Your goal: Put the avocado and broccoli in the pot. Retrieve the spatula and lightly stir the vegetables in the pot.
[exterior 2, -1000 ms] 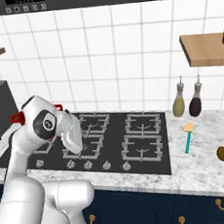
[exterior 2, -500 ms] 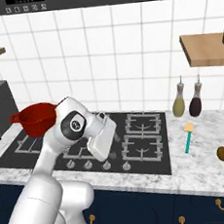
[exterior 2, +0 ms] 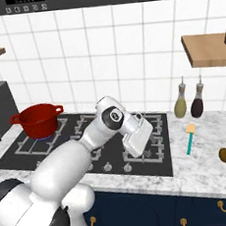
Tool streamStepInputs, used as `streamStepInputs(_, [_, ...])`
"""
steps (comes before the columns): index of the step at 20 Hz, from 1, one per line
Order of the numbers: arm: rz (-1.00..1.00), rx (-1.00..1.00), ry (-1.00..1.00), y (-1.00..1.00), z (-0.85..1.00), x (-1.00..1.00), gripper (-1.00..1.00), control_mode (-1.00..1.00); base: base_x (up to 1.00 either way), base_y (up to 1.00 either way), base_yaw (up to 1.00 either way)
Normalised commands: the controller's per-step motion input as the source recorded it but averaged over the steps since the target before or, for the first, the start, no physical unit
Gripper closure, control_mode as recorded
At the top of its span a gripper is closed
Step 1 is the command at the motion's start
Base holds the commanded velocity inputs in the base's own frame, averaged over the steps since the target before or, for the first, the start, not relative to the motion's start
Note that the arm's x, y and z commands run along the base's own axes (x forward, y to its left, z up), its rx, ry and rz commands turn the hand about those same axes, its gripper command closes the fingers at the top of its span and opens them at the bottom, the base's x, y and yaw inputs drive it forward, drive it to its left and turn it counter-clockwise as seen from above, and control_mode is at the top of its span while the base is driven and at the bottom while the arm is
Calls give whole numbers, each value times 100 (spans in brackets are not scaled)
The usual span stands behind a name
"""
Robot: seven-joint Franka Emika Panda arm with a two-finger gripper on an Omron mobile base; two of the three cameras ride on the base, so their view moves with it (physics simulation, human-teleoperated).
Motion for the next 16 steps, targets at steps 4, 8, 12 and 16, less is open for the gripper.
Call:
streamStepInputs(4, [-5,0,32,-100,-22,59,-100,-100,0,0,0])
streamStepInputs(8, [0,0,16,-100,-32,9,-100,-100,0,0,0])
streamStepInputs(12, [13,-3,3,-98,-41,0,-100,-100,0,0,0])
streamStepInputs(16, [16,-2,-5,-67,-29,8,-100,-100,0,0,0])
